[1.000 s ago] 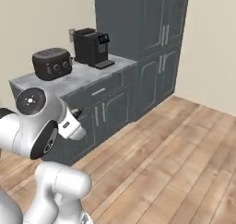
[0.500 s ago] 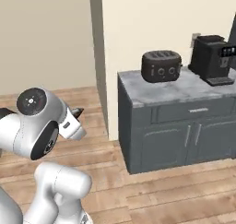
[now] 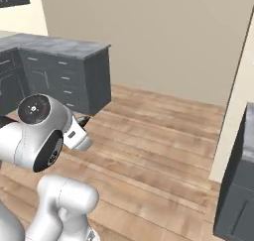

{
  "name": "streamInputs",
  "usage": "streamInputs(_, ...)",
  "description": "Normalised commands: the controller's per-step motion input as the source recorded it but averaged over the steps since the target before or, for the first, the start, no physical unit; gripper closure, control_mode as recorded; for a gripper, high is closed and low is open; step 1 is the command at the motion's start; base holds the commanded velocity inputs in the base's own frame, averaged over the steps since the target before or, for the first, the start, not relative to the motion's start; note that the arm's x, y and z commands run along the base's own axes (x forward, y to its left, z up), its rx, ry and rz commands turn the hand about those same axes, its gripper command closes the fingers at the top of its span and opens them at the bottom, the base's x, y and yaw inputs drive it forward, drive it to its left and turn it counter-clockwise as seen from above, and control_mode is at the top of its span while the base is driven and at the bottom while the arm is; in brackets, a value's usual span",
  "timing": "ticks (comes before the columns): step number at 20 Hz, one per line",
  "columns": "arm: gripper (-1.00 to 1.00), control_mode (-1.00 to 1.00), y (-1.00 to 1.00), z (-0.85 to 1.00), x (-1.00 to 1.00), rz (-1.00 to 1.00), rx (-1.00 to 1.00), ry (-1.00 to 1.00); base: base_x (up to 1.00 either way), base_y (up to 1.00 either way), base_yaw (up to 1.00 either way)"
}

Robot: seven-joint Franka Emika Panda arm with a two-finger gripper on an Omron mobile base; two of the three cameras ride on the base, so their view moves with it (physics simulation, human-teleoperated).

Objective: Take the fish out of the fridge, briefly rinse it in the sink, and place it on the tray next to the sink.

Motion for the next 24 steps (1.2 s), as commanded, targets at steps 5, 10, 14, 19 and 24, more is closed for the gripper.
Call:
streamInputs(5,1.0,1.0,0.0,0.0,0.0,0.0,0.0,0.0,0.0,-0.07,0.87)
streamInputs(10,1.0,1.0,0.0,0.0,0.0,0.0,0.0,0.0,0.02,-0.12,0.83)
streamInputs(14,1.0,1.0,0.0,0.0,0.0,0.0,0.0,0.0,0.13,-0.34,0.77)
streamInputs(19,1.0,1.0,0.0,0.0,0.0,0.0,0.0,0.0,0.78,-0.57,0.6)
streamInputs(24,1.0,1.0,0.0,0.0,0.0,0.0,0.0,0.0,1.0,-0.91,0.32)
